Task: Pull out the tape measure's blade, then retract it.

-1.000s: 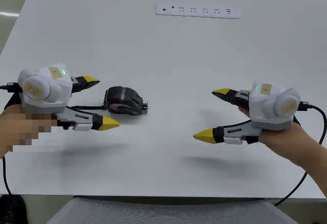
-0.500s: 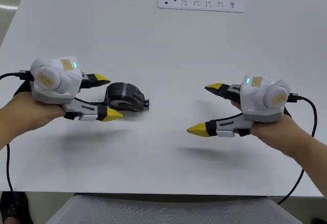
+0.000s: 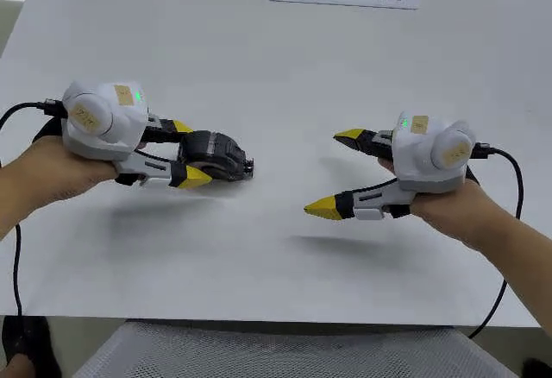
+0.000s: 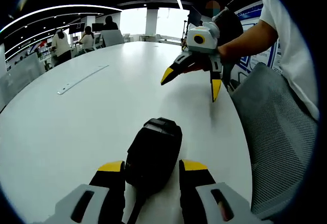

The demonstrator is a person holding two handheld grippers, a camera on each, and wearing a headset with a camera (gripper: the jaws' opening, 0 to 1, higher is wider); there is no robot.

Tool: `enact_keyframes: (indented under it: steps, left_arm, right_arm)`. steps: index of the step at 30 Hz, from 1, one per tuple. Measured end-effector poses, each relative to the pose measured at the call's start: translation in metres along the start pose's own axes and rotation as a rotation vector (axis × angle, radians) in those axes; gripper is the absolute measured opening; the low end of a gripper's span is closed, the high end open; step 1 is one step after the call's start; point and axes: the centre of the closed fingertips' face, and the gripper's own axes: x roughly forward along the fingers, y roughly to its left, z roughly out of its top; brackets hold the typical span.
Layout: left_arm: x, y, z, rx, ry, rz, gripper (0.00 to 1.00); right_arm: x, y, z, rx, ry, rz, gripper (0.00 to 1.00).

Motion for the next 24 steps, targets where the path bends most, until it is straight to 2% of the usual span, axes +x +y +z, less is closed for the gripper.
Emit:
enact_keyframes:
  steps: [7,15,24]
  left_arm:
    - [0.002,0.002,0.000,0.005,0.004,-0.006,0.35]
    - [0.002,0.002,-0.001,0.003,0.010,-0.014,0.34]
    - [0.001,0.004,-0.002,-0.004,0.015,-0.006,0.33]
  right_arm:
    - [0.007,0.001,0.002,-0.004,0.000,0.011,0.77]
    - [0.013,0.001,0.004,-0.008,-0.001,0.018,0.76]
    - [0.019,0.002,0.006,-0.023,-0.001,0.028,0.67]
